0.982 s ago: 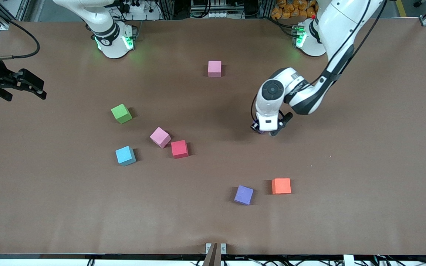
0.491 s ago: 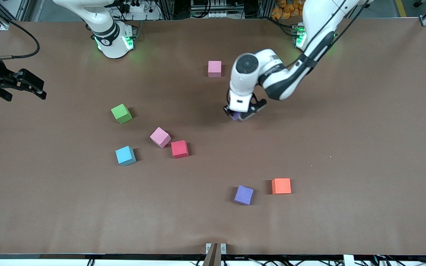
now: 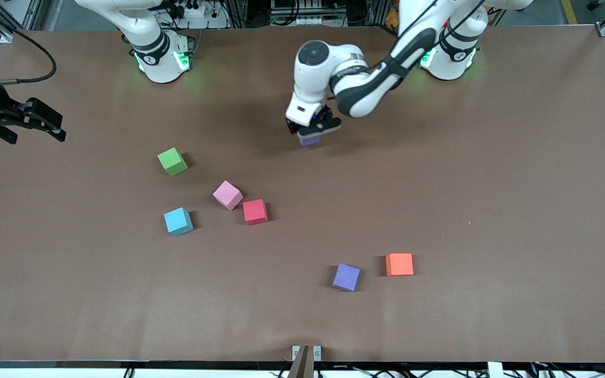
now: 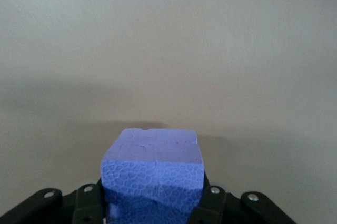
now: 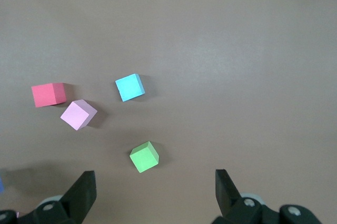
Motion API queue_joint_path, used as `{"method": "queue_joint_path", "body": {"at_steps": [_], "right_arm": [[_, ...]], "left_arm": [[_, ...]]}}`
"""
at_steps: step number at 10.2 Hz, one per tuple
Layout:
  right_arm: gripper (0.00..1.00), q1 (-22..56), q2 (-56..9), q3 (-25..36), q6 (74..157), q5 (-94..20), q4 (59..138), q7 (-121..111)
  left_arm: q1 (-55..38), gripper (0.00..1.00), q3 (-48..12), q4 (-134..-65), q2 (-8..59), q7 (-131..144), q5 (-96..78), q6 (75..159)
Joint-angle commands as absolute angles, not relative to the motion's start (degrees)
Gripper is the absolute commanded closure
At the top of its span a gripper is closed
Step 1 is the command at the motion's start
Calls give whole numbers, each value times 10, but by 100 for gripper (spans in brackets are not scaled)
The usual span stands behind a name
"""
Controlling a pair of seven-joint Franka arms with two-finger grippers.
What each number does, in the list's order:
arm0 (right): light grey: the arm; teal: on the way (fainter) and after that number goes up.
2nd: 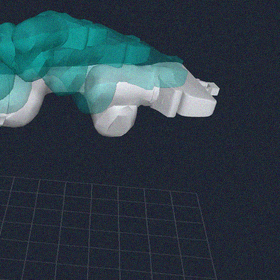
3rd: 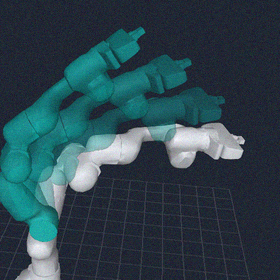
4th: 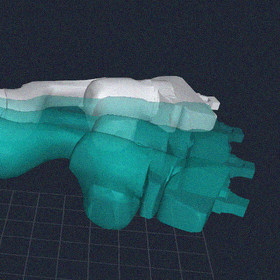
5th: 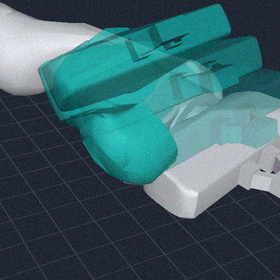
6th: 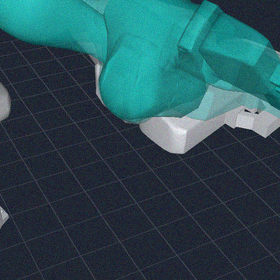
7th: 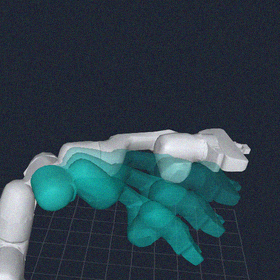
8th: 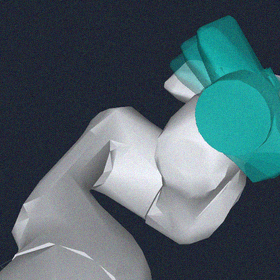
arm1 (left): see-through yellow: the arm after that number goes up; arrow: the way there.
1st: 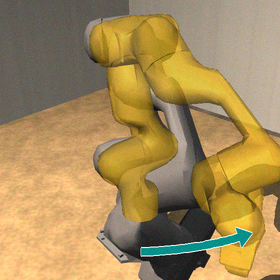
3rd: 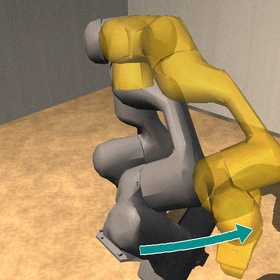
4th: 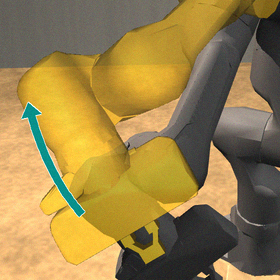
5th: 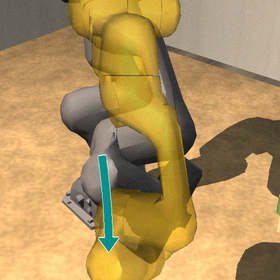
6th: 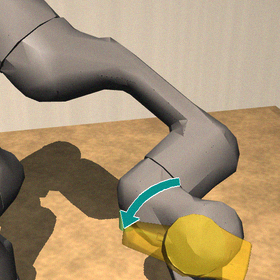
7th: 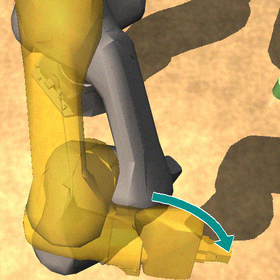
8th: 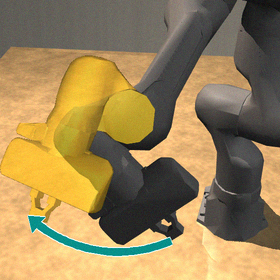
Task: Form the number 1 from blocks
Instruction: 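Set the purple block against the pink block and open the left gripper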
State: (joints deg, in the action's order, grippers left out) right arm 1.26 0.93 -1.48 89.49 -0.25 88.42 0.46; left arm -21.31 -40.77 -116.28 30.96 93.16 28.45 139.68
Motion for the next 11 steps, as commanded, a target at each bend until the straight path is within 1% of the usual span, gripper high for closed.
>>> {"method": "queue_joint_path", "body": {"at_steps": [1,4,7,11], "right_arm": [[0,11,11,-16,895,-11,881,5],[0,11,11,-16,896,-11,882,5],[0,11,11,-15,893,-10,882,0],[0,7,11,-12,894,-10,882,-2]], "left_arm": [[-238,100,-404,-1149,332,901,301,1391],[-247,100,-404,-1148,338,881,301,1361],[-261,100,-403,-1149,355,881,301,1359],[-272,100,-404,-1153,361,878,301,1359]]}}
